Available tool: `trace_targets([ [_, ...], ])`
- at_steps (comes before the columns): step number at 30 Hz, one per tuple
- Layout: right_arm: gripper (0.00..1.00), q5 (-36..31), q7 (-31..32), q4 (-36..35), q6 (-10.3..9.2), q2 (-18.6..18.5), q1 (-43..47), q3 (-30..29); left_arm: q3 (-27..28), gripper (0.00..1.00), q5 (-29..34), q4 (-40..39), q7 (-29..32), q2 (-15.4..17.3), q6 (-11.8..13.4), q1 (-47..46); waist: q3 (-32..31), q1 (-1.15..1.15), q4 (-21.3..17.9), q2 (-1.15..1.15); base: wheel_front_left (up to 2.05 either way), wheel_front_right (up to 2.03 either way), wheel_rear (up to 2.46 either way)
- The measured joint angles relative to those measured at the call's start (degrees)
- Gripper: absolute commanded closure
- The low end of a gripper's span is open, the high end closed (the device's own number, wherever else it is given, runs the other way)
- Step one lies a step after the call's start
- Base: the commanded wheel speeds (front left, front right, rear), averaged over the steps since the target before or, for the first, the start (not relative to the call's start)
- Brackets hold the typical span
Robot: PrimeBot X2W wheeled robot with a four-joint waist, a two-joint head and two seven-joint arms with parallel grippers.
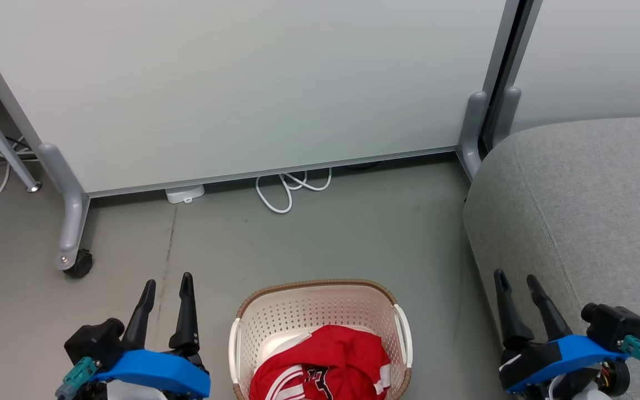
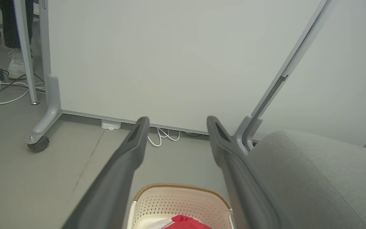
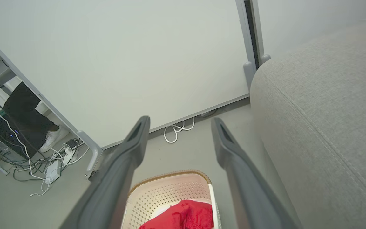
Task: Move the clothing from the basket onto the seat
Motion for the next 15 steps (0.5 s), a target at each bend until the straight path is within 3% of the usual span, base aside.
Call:
trace_targets([
  [15, 0.0, -7.27, -1.52, 0.32, 0.01, -0.03, -0.58, 0.64, -1.37, 0.0, 6.2, 1.11, -1.88, -0.05, -0.25, -0.12, -0.29, 0.0, 0.08, 0.0, 0.0, 0.0, 0.0],
])
